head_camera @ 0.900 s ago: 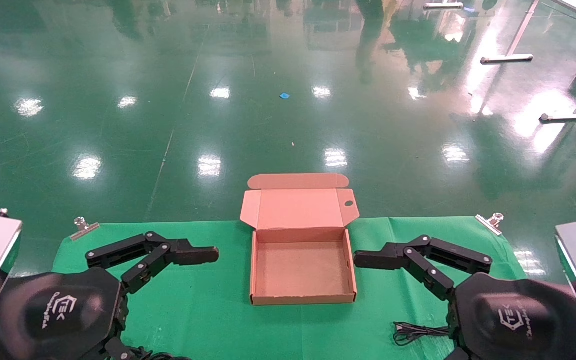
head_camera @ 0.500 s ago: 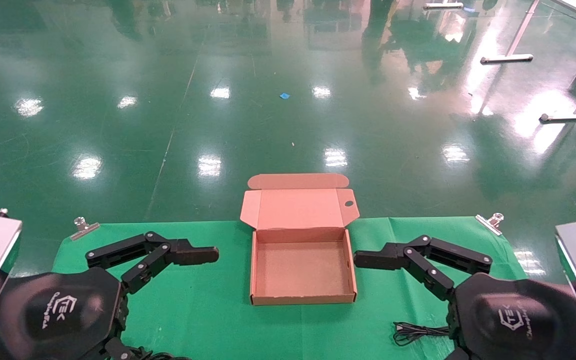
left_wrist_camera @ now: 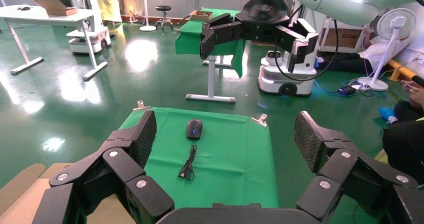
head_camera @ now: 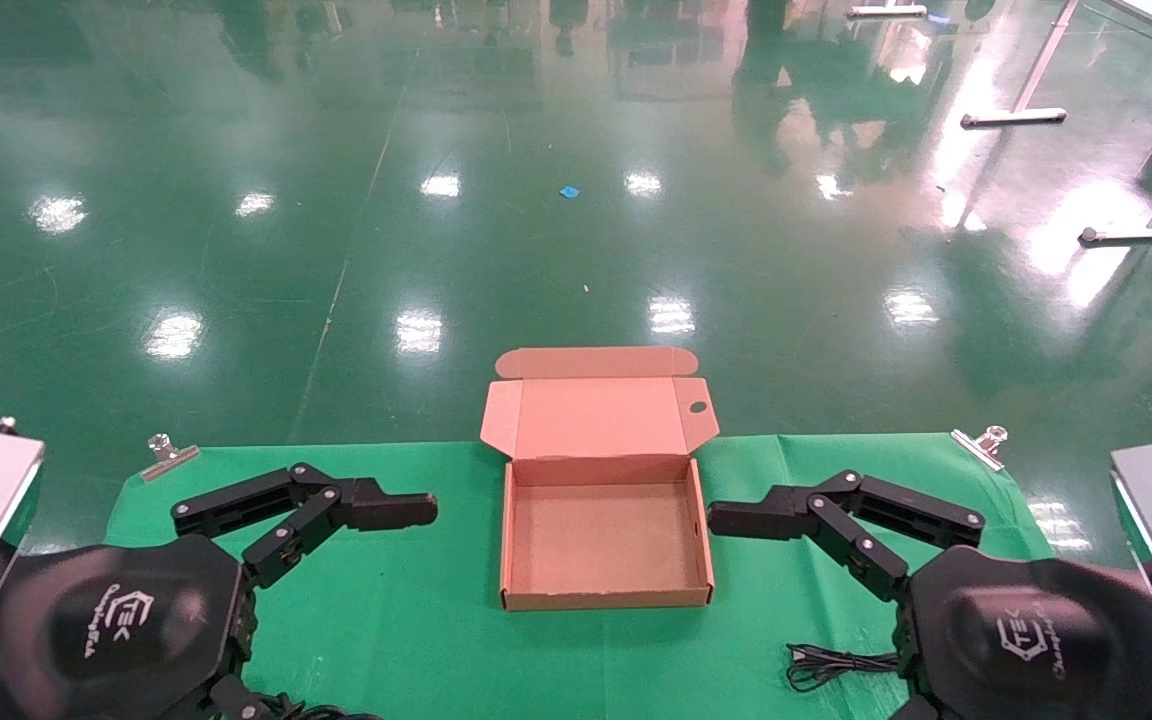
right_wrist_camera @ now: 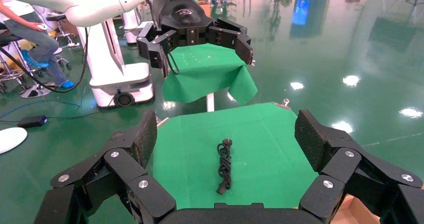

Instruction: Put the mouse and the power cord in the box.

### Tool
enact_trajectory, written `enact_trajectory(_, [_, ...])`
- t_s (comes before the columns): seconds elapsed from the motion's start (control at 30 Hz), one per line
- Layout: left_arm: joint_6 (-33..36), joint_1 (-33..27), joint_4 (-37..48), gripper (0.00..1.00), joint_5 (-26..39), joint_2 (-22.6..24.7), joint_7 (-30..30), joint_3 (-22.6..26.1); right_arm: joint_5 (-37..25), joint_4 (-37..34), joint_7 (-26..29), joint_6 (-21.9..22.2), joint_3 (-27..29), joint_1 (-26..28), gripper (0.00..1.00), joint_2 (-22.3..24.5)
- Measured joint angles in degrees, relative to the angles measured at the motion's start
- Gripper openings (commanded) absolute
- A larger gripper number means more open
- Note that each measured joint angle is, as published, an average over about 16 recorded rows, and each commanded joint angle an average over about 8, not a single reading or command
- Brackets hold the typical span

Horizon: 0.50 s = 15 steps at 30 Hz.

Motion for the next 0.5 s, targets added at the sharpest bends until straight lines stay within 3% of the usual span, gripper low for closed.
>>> enact_trajectory(0.5, [2.46,-3.73,-0.22,1.0,5.18,-1.75,-0.15,2.16,-3.88,-0.53,-1.19,-1.66,-0.73,2.06,1.0,2.28])
